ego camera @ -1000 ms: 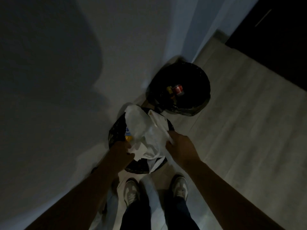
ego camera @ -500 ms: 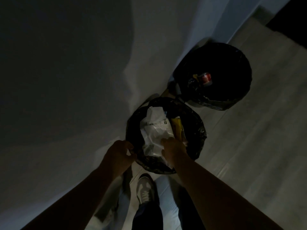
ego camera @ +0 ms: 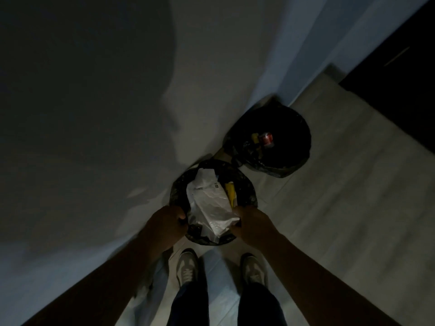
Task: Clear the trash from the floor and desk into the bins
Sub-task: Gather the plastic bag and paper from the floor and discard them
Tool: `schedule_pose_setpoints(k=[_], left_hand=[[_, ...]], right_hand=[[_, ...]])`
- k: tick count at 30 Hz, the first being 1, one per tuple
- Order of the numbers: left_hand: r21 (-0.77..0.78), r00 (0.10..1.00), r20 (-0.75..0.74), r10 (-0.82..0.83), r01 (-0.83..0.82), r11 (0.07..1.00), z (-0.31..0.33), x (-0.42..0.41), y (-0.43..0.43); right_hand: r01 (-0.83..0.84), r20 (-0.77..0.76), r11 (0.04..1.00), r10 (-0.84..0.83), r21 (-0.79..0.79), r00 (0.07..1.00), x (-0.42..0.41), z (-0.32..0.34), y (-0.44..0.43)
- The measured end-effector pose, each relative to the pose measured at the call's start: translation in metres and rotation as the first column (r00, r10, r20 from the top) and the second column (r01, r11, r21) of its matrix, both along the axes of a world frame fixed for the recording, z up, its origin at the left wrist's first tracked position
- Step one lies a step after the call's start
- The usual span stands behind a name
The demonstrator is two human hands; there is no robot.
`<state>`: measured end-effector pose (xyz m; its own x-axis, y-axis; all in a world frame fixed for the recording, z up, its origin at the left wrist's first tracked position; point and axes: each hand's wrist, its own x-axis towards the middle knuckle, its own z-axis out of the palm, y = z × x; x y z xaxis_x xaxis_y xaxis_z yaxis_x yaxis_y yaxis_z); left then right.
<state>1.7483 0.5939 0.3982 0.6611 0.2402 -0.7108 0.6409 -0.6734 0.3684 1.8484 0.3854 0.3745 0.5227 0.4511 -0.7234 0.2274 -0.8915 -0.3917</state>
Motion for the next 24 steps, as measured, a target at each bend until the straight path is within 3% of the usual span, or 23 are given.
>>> schedule_pose_setpoints(k=[5,14,19,24], left_hand=[[-0.016,0.999,0.028,0.022,-0.021,1.000,0.091,-0.007,-0.026],[0.093,0.951,0.214,0.221,-0.245,0.965,0.278,-0.058,-0.105],[0.137,0.907,0.272,0.322,-0.368,0.920,0.341,-0.098,-0.144],[0.156,0.803,0.319,0.503,-0.568,0.808,0.381,-0.155,-0.173]], right_hand=[[-0.030,0.035,0.993,0.026,0.113,0.999,-0.001,0.101,-0.020],[-0.293,0.191,0.931,0.254,0.217,0.948,0.000,0.282,-0.053],[-0.431,0.242,0.852,0.370,0.297,0.897,-0.021,0.349,-0.057],[-0.560,0.253,0.759,0.501,0.331,0.828,-0.054,0.399,-0.047]])
